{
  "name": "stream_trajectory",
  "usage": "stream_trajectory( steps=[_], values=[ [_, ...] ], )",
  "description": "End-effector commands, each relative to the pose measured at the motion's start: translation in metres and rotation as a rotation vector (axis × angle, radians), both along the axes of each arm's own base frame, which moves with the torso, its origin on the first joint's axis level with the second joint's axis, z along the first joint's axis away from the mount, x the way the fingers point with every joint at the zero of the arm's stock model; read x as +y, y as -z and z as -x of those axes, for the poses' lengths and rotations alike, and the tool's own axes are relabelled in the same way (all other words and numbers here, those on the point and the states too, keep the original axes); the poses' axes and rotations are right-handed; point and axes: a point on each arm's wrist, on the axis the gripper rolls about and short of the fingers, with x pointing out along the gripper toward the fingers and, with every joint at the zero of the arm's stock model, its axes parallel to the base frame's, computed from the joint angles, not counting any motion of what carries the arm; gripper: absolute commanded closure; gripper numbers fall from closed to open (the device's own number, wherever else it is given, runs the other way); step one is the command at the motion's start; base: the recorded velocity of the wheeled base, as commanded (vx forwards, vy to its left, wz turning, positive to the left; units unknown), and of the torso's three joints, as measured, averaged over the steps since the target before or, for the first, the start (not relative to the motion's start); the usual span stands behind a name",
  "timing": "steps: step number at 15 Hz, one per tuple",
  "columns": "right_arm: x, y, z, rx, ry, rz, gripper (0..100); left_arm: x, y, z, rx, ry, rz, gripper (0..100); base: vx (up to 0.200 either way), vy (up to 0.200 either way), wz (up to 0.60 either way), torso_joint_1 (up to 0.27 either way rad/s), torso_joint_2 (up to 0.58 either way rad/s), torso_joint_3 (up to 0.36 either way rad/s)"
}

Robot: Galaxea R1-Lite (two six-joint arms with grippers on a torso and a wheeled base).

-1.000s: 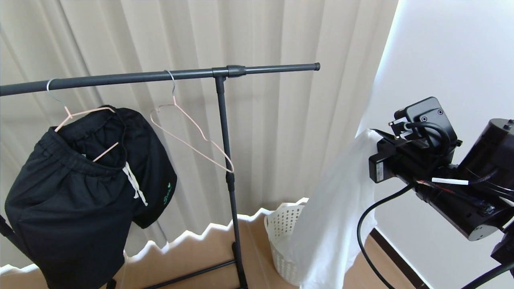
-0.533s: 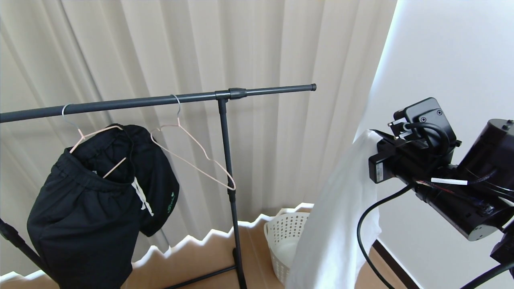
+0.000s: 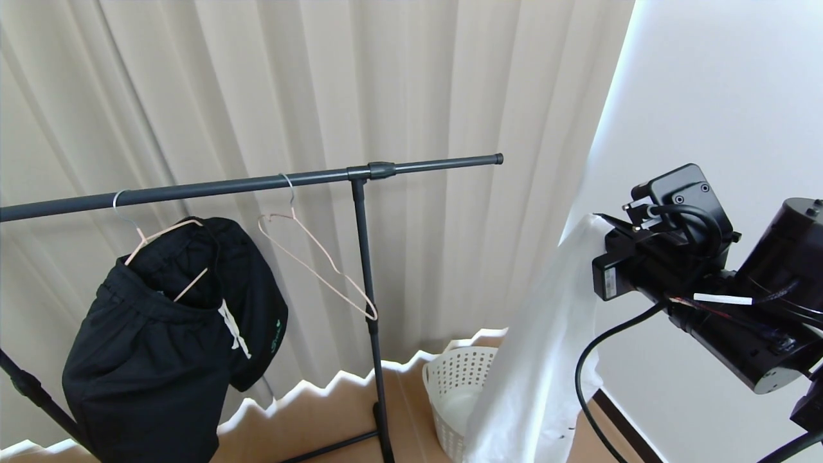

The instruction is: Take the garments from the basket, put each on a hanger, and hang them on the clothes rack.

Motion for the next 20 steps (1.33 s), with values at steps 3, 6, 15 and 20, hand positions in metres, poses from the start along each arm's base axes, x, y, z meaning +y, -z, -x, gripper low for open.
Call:
stream_trajectory(
  steps=[3, 6, 15, 20],
  values=[
    [-0.0004, 0.0016, 0.0015, 0.005, -0.018, 0.004, 100, 0.0000, -0.0001, -0.0001, 0.001, 0.001, -0.002, 0, 0.000, 0.000, 0.00, 0.009, -0.02, -0.011],
    [-0.0009, 0.0028, 0.0023, 0.009, -0.018, 0.007, 100, 0.0000, -0.0001, -0.0001, 0.001, 0.001, 0.000, 0, 0.000, 0.000, 0.60, 0.004, 0.00, 0.004],
    [-0.0018, -0.0001, 0.0039, -0.009, -0.018, -0.004, 100, 0.0000, -0.0001, -0.0001, 0.001, 0.001, 0.000, 0, 0.000, 0.000, 0.40, 0.005, 0.00, 0.001],
    [-0.0012, 0.0010, 0.0023, -0.039, -0.021, -0.019, 100, 0.0000, -0.0001, -0.0001, 0.001, 0.001, 0.000, 0, 0.000, 0.000, 0.00, 0.000, 0.00, 0.000]
  ],
)
